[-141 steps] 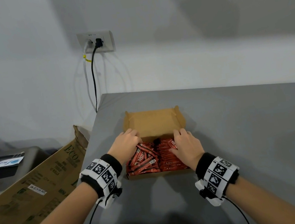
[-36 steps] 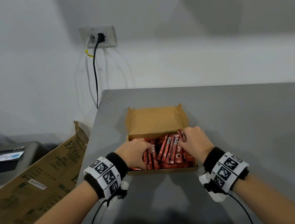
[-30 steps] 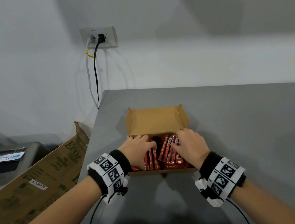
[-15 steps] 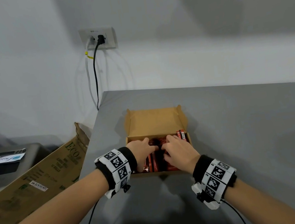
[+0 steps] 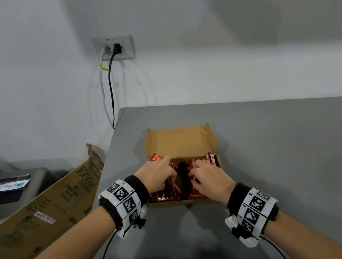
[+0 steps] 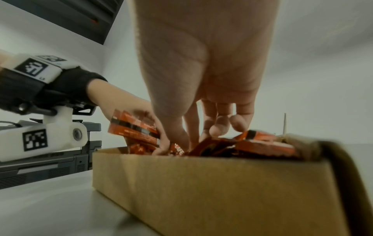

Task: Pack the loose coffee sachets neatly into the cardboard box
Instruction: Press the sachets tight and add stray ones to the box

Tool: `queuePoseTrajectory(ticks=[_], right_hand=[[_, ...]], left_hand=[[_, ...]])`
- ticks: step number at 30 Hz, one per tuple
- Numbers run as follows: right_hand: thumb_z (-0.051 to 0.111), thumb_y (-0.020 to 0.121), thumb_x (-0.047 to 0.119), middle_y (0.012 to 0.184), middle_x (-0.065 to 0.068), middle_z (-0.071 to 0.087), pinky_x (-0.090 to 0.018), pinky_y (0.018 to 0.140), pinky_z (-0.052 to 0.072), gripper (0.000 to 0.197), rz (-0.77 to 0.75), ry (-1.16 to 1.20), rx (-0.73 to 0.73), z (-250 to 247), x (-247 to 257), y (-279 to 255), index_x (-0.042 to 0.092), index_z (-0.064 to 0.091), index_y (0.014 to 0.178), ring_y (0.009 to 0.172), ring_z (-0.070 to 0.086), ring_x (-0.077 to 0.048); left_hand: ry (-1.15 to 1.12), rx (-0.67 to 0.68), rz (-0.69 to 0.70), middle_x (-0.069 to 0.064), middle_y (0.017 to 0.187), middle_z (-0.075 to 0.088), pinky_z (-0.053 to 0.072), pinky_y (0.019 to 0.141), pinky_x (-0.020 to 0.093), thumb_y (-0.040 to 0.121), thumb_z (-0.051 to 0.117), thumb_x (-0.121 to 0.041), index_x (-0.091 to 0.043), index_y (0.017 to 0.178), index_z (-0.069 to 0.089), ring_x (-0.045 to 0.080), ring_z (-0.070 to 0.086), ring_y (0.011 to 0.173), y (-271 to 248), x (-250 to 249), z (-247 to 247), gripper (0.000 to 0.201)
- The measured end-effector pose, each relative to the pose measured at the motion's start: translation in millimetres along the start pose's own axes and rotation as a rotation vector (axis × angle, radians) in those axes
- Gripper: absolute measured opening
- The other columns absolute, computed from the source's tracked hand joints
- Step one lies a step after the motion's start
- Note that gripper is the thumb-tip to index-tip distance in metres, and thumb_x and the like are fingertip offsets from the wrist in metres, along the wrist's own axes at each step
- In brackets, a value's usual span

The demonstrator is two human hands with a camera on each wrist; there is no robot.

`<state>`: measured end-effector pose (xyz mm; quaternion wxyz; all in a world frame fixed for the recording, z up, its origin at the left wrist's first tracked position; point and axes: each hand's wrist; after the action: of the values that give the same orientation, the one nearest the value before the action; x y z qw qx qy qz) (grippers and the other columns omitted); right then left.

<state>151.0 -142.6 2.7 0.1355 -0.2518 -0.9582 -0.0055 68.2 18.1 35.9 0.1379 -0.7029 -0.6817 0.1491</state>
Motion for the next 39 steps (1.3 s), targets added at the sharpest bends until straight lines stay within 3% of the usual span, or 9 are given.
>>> queuePoseTrajectory(ticks=[6,11,14,18,22,25,31,36,39], right_hand=[[0.047,0.096,0.025,0.116,-0.003,0.055,-0.025,0.092,0.04,0.035,-0.048,0.147,-0.109,-7.5,-0.3,-2.4,0.012,0.053,0.128,0.11,0.05,-0.017],[0.036,0.097,0.027,0.106,0.009,0.052,-0.01,0.084,0.032,0.039,-0.076,0.468,-0.285,-27.1,9.0,-7.2,0.012,0.05,0.13,0.094,0.044,0.003],[0.042,0.094,0.025,0.1,0.01,0.056,-0.016,0.085,0.04,0.034,-0.078,0.549,-0.326,-31.2,8.1,-8.8,0.015,0.057,0.123,0.092,0.05,0.002],[0.056,0.091,0.022,0.115,0.011,0.057,-0.028,0.095,0.046,0.046,-0.009,0.53,-0.261,-28.5,2.6,-17.1,0.02,0.044,0.135,0.108,0.054,-0.006],[0.058,0.09,0.017,0.104,0.019,0.051,-0.016,0.091,0.046,0.051,0.035,0.594,-0.273,-23.5,-1.5,-25.2,0.024,0.037,0.136,0.103,0.054,0.001],[0.056,0.09,0.008,0.098,0.021,0.051,0.0,0.082,0.041,0.045,0.052,0.593,-0.314,-20.4,-6.6,-26.9,0.023,0.042,0.131,0.094,0.052,0.01],[0.062,0.083,0.002,0.09,0.001,0.069,-0.018,0.072,0.05,0.019,0.034,0.399,-0.494,-16.3,-28.2,-28.6,0.011,0.064,0.1,0.078,0.065,-0.011],[0.062,0.087,0.01,0.081,0.0,0.068,-0.017,0.062,0.046,0.003,0.11,0.321,-0.583,-11.3,-36.9,-33.4,0.01,0.062,0.089,0.067,0.063,-0.014],[0.065,0.084,0.008,0.078,0.002,0.067,-0.009,0.063,0.045,0.004,0.126,0.349,-0.633,-10.7,-36.8,-36.0,0.009,0.063,0.088,0.065,0.062,-0.009]], left_hand=[[-0.192,-0.147,-0.02,-0.001,0.098,0.036,0.037,0.068,0.027,0.085,0.055,-0.006,-0.021,0.109,0.06,0.017,0.045,0.086,-11.2,8.7,-17.0,0.029],[-0.341,-0.34,-0.03,0.0,0.097,0.038,0.039,0.062,0.022,0.089,0.055,-0.012,-0.018,0.112,0.057,0.013,0.045,0.075,-8.2,-6.2,-28.7,0.024],[-0.387,-0.361,-0.023,0.001,0.097,0.039,0.048,0.066,0.027,0.089,0.054,-0.009,-0.015,0.115,0.056,0.014,0.048,0.072,0.1,-16.9,-24.7,0.027],[-0.437,-0.412,0.002,-0.003,0.094,0.036,0.049,0.062,0.028,0.088,0.054,-0.004,-0.015,0.115,0.055,0.015,0.049,0.068,7.0,-24.9,-21.6,0.029],[-0.467,-0.41,0.032,-0.003,0.095,0.033,0.035,0.053,0.017,0.085,0.052,0.0,-0.012,0.117,0.053,0.012,0.043,0.068,12.4,-35.4,-21.2,0.035],[-0.506,-0.407,0.039,-0.002,0.097,0.036,0.035,0.057,0.015,0.085,0.052,0.0,-0.011,0.118,0.053,0.015,0.045,0.075,17.1,-39.2,-19.2,0.034],[-0.586,-0.481,0.032,-0.003,0.104,0.048,0.044,0.079,0.023,0.085,0.064,-0.024,-0.015,0.115,0.054,0.013,0.051,0.089,27.2,-41.1,-12.6,0.032],[-0.605,-0.498,-0.008,0.005,0.109,0.052,0.048,0.082,0.033,0.087,0.047,0.006,-0.01,0.116,0.054,0.022,0.055,0.094,26.9,-43.7,-11.9,0.034],[-0.582,-0.504,-0.027,0.006,0.112,0.053,0.05,0.081,0.036,0.086,0.048,0.007,-0.011,0.12,0.053,0.023,0.057,0.094,28.1,-47.2,-11.3,0.039]])
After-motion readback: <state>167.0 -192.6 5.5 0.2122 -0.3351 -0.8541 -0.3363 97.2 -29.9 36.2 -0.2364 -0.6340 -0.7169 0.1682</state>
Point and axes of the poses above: each hand's wrist, its own y-axis towards the middle knuckle, its own z-axis out of the palm, x = y × z
